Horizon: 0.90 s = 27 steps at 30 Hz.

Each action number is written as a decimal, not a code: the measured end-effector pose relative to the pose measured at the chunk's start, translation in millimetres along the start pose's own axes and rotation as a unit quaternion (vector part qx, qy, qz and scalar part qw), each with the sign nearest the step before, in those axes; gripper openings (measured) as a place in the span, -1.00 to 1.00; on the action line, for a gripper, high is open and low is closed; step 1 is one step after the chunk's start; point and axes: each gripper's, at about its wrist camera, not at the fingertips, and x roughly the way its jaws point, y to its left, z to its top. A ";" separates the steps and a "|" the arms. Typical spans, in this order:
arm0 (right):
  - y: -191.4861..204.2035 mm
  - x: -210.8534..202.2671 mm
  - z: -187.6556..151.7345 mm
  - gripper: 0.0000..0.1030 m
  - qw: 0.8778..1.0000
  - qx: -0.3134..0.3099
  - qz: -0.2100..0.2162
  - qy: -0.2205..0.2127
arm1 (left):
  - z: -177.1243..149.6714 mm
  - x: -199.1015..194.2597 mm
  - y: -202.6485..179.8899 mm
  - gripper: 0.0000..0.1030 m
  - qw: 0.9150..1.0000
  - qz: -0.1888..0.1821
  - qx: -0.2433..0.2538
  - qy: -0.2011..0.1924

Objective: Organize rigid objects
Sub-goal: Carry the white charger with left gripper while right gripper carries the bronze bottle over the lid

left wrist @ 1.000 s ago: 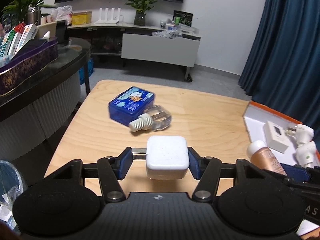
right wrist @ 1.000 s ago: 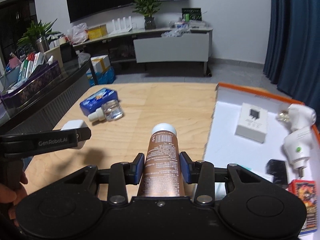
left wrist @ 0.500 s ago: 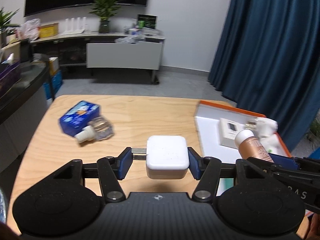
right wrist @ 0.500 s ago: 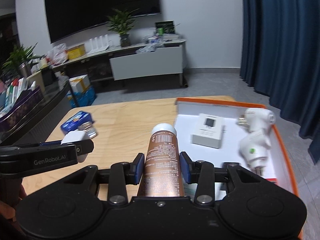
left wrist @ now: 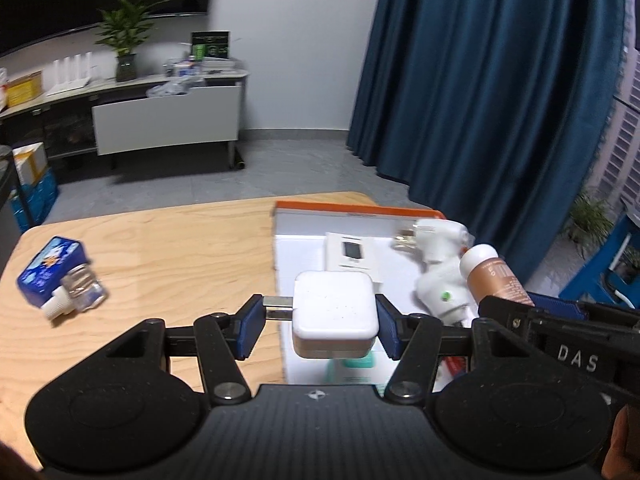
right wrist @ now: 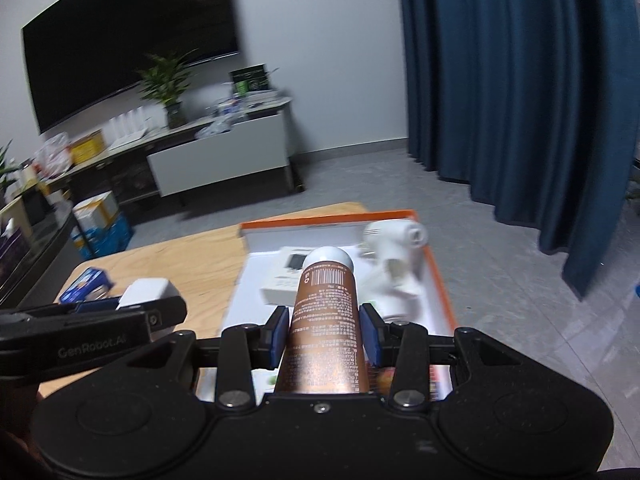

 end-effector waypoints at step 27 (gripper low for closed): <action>-15.0 1.6 0.2 -0.08 1.000 0.012 -0.001 0.002 | -1.4 10.3 -17.0 0.13 1.000 -0.004 0.011 0.017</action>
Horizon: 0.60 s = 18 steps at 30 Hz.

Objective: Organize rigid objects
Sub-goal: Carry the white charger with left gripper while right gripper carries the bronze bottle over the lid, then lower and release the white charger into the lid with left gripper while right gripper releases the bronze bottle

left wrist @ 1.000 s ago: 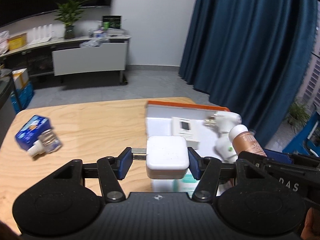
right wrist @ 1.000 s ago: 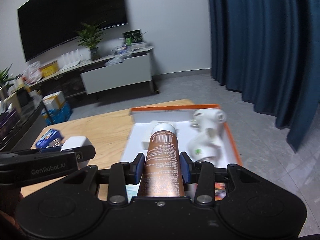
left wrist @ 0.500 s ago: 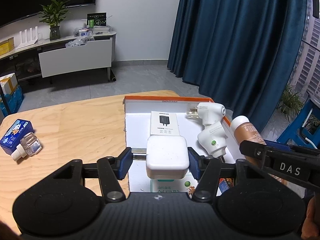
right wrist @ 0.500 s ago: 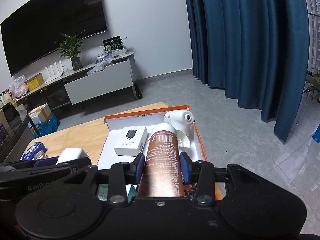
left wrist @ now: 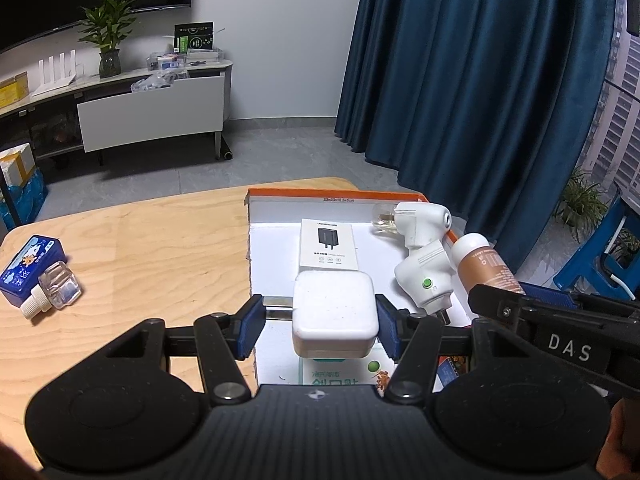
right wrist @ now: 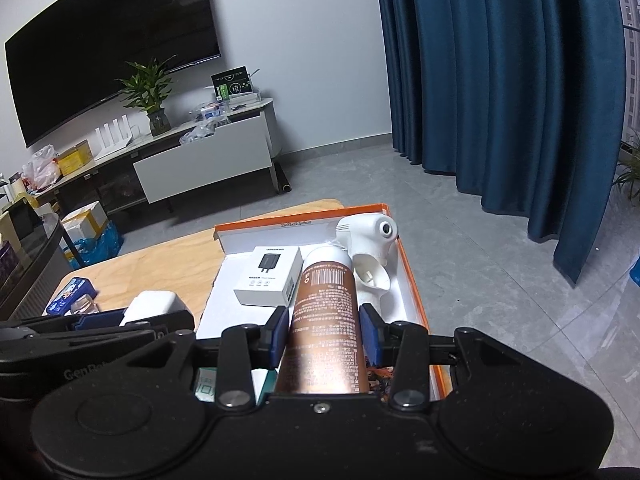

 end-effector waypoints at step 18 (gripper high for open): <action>3.2 -0.2 0.7 -0.08 1.000 -0.007 0.003 -0.001 | -1.4 0.1 1.2 0.13 1.000 -0.001 -0.002 0.002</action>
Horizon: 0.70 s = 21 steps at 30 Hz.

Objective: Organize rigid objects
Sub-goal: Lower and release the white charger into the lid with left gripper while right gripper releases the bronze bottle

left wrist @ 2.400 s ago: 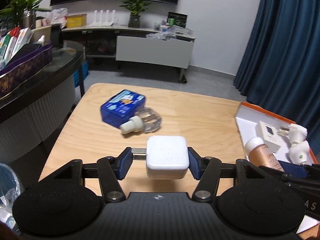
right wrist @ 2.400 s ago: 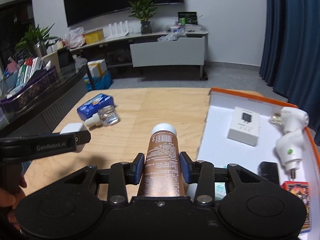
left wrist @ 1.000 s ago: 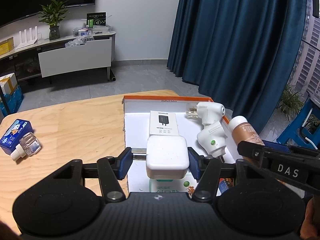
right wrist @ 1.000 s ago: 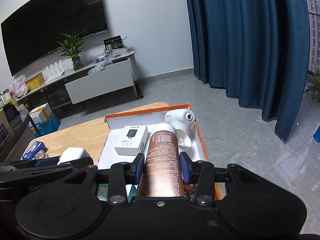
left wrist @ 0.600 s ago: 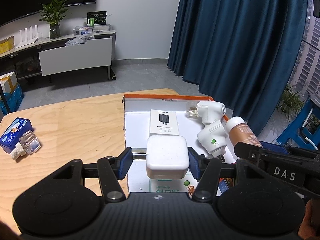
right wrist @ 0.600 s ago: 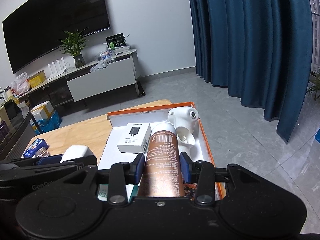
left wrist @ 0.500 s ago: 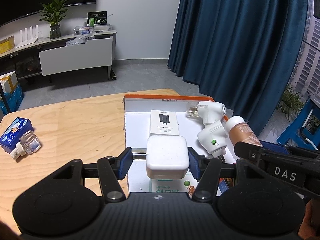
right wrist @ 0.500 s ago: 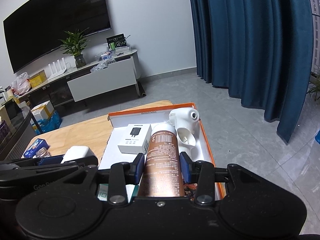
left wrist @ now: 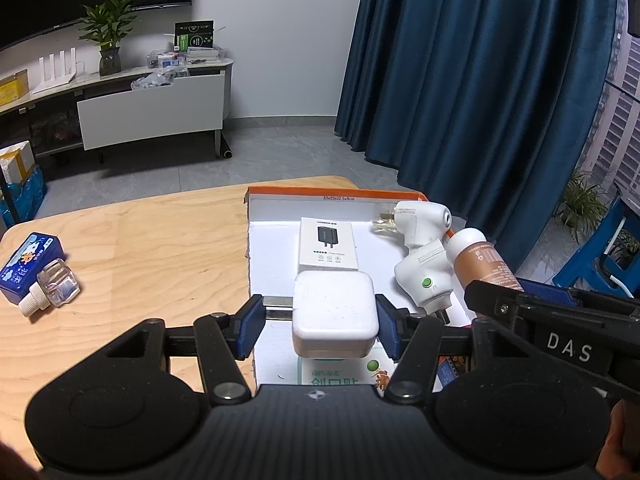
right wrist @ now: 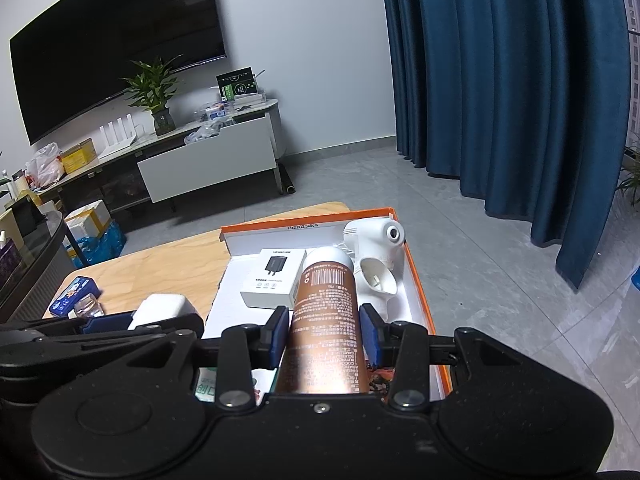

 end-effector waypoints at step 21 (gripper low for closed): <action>1.1 -0.8 -0.4 -0.08 1.000 0.000 0.001 -0.001 | -0.2 1.4 -0.6 0.13 1.000 -0.001 -0.001 0.002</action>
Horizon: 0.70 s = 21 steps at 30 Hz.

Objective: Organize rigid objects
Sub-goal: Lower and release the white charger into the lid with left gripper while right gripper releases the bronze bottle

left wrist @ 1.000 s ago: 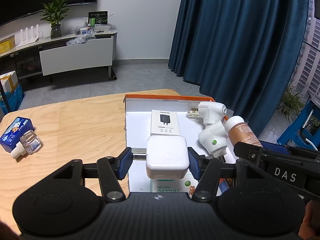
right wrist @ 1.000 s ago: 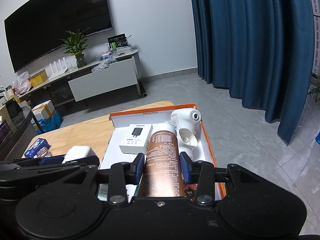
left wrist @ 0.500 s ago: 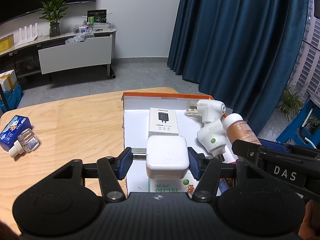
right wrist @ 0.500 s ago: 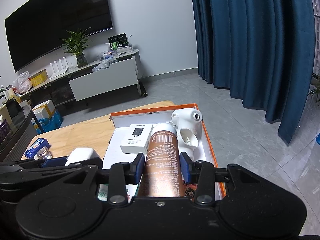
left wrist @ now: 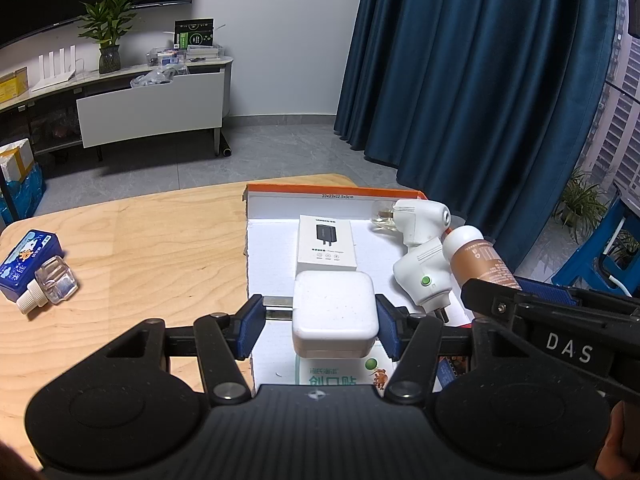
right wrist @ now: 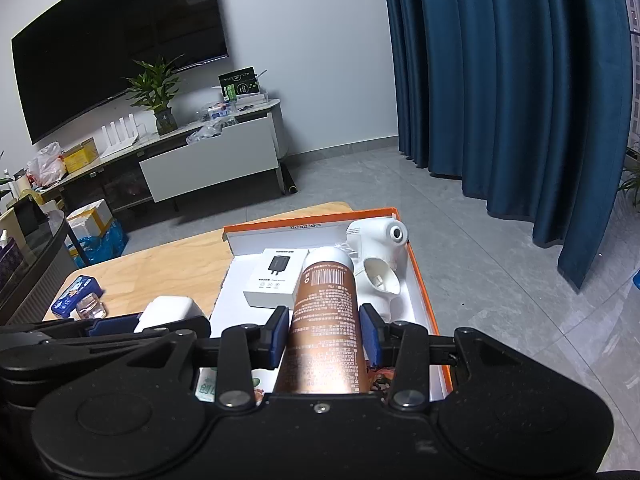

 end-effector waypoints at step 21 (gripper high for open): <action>0.8 -0.6 0.3 -0.08 1.000 0.000 0.001 0.000 | -0.5 -0.3 -2.3 0.13 1.000 -0.002 -0.001 -0.001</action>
